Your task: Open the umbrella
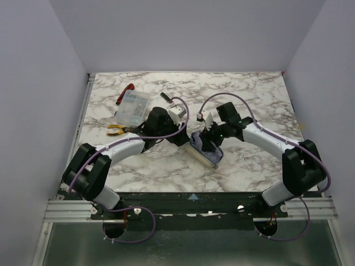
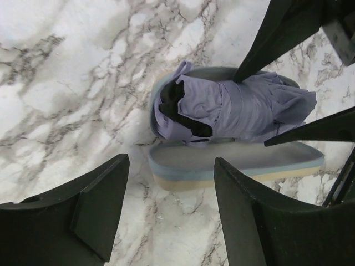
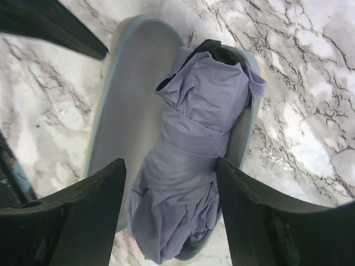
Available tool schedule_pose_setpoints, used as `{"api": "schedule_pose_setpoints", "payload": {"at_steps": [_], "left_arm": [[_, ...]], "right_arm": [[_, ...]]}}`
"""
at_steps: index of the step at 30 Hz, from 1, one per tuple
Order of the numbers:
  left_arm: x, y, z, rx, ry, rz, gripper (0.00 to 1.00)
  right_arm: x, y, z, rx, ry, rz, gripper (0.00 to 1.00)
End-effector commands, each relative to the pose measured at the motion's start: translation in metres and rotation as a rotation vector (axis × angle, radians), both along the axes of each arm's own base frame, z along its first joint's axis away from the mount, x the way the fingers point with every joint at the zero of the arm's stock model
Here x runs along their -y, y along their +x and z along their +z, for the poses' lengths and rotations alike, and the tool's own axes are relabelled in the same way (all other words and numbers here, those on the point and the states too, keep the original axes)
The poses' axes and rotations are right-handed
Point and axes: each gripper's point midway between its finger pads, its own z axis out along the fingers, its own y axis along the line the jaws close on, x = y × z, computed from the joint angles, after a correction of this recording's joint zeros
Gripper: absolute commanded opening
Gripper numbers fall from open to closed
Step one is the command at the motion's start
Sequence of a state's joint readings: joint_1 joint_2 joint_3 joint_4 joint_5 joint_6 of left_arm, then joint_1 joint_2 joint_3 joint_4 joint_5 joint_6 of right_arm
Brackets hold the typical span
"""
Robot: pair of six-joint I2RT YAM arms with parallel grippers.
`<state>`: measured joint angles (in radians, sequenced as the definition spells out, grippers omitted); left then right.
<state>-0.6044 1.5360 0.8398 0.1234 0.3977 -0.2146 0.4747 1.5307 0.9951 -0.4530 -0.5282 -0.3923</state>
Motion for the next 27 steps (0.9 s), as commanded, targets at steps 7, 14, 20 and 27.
{"api": "schedule_pose_setpoints", "payload": {"at_steps": [7,14,20,27], "left_arm": [[-0.061,0.043,0.052,0.191,0.034,0.147,0.66],[-0.09,0.049,0.057,0.2,0.042,0.205,0.66],[-0.097,0.051,0.057,0.204,0.048,0.22,0.66],[-0.107,0.065,0.06,0.211,0.07,0.233,0.66]], "right_arm": [[0.023,0.015,-0.058,0.056,-0.269,-0.113,0.69],[0.052,0.027,-0.084,0.074,-0.41,-0.192,0.38],[0.107,0.081,-0.088,0.103,-0.456,-0.322,0.08],[0.219,0.172,-0.103,0.057,-0.489,-0.543,0.0]]}}
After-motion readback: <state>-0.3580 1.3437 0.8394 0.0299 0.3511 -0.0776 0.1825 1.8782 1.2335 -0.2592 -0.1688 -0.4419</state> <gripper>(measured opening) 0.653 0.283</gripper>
